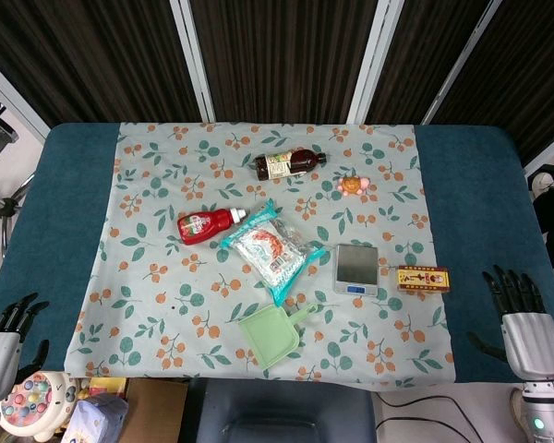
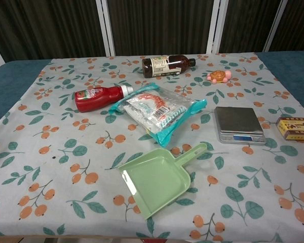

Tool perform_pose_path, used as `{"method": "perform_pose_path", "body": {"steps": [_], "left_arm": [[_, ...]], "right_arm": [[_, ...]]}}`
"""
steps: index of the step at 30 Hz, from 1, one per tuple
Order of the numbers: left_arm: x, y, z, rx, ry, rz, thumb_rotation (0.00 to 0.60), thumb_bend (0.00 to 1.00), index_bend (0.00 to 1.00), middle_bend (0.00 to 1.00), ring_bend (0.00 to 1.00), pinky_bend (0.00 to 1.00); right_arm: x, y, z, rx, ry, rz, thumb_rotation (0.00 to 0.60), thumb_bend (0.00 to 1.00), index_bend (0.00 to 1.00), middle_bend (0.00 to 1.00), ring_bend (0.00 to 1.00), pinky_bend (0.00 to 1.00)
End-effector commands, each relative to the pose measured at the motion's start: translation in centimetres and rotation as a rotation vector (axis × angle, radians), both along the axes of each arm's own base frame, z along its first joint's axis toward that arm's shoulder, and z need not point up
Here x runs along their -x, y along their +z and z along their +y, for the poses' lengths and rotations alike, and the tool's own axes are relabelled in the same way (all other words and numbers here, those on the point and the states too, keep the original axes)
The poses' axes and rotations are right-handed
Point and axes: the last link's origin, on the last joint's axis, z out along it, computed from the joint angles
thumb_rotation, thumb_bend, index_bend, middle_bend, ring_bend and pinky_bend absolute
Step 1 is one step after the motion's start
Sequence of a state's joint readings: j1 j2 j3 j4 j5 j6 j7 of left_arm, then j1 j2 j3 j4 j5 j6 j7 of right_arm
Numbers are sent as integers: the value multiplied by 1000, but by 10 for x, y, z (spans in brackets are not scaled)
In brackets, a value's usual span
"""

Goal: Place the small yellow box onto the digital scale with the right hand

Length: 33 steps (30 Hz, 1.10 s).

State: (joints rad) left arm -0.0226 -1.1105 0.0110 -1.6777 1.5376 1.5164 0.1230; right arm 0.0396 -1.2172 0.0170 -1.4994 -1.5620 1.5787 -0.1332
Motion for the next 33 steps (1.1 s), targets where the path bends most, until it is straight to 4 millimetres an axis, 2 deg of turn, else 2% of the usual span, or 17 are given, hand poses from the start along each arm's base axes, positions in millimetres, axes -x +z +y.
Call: {"method": "perform_pose_path", "body": {"steps": [1,6,11,18,22,26,30,33], "left_arm": [[-1,0,-2,3,1,5,600,436,204,105,156,361],[-3,-3,-4,21,-7,8,600,436,204,106,156,361],[-3,-5,-3,39,-7,10,600,434,208,107,157,361],[-5,-4,-6,45,-18,-5,600,435,224,116,157,364],[-6,-5,-8,54,-22,-11,600,436,225,117,157,364],[-6,-2,-10,48,-30,-21,600,436,225,119,158,364],[-6,-2,-11,51,-30,-27,600,436,226,121,158,364],[-6,-2,-11,52,-30,-27,600,436,226,121,158,364]], "right_arm": [[0,-1,0,-11,2,3,600,276,35,115,8,159],[1,-4,-3,-25,-6,5,600,277,37,115,8,159],[5,-5,-17,-37,-46,-9,600,276,47,115,12,159],[11,-17,-64,-52,-97,-48,600,278,120,115,60,159],[11,-32,-96,-109,-128,-35,600,285,182,135,109,174],[7,-51,-124,-165,-156,-15,600,289,191,153,125,184],[6,-68,-142,-200,-179,-14,600,288,192,165,134,185],[6,-71,-144,-205,-184,-13,600,288,194,170,138,184]]}}
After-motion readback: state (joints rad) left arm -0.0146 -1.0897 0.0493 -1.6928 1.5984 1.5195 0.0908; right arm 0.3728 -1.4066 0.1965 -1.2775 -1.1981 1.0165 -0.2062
